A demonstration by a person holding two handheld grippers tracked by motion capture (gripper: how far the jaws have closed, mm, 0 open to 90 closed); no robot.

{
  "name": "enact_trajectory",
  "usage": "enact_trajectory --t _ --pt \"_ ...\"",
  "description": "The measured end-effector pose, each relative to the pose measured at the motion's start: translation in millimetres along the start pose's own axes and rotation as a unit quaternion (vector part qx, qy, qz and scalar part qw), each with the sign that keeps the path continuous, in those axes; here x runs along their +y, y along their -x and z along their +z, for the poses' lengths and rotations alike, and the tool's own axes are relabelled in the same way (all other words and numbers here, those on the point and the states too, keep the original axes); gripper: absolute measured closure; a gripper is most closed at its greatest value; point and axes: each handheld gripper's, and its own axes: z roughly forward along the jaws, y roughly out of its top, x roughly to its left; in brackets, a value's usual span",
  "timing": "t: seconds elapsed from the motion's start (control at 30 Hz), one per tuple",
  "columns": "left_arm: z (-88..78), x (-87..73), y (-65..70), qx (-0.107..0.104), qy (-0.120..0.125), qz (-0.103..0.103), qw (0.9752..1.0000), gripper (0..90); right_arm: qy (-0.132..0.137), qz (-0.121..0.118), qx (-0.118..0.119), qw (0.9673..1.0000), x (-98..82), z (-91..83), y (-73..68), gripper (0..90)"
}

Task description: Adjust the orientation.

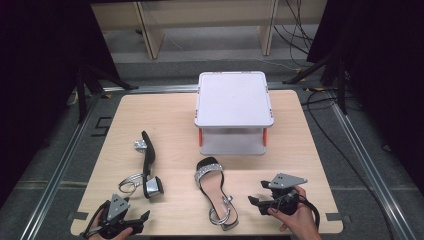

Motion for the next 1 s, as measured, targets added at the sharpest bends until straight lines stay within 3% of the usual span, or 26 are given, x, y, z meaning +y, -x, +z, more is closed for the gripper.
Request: enact_trajectory --t 0.33,0.6,0.7,0.73,0.8,0.83,0.93,0.97,1.0 --pt "-0.2 -0.1 0.0 0.001 -0.001 -0.001 1.0000 16.3 0.000 -0.019 0.014 0.9997 0.1 1.6 -4.0 31.0" --pt "0.1 -0.2 0.0 -0.001 -0.001 0.000 1.0000 16.3 0.007 -0.017 0.048 0.9987 1.5 5.9 -13.9 24.6" --pt "0.3 -0.3 0.0 -0.001 -0.001 0.001 1.0000 16.3 0.008 -0.023 0.047 0.9986 1.8 6.3 -15.3 24.6" --pt "0.0 0.1 -2.4 0.004 -0.010 0.020 0.9997 16.3 0.007 -0.020 0.055 0.9982 1.9 6.7 -16.8 24.5" --pt "0.2 0.3 -2.7 0.003 -0.009 0.022 0.9997 16.3 0.009 -0.024 0.059 0.9980 2.3 7.0 -17.7 24.6" --pt "0.3 -0.3 -0.1 -0.001 -0.001 0.002 1.0000 16.3 0.009 -0.017 0.062 0.9979 2.2 7.1 -19.2 24.7" --pt "0.5 -0.4 0.0 -0.001 -0.001 0.001 1.0000 16.3 0.007 -0.015 0.065 0.9978 2.5 7.0 -20.9 25.2" --pt "0.6 -0.3 0.0 -0.001 -0.001 0.002 1.0000 16.3 0.008 -0.024 0.065 0.9976 2.8 7.3 -20.8 25.3" --pt "0.4 0.2 -2.6 0.004 -0.010 0.021 0.9997 16.3 0.004 -0.019 0.069 0.9974 2.7 8.1 -23.2 26.0"
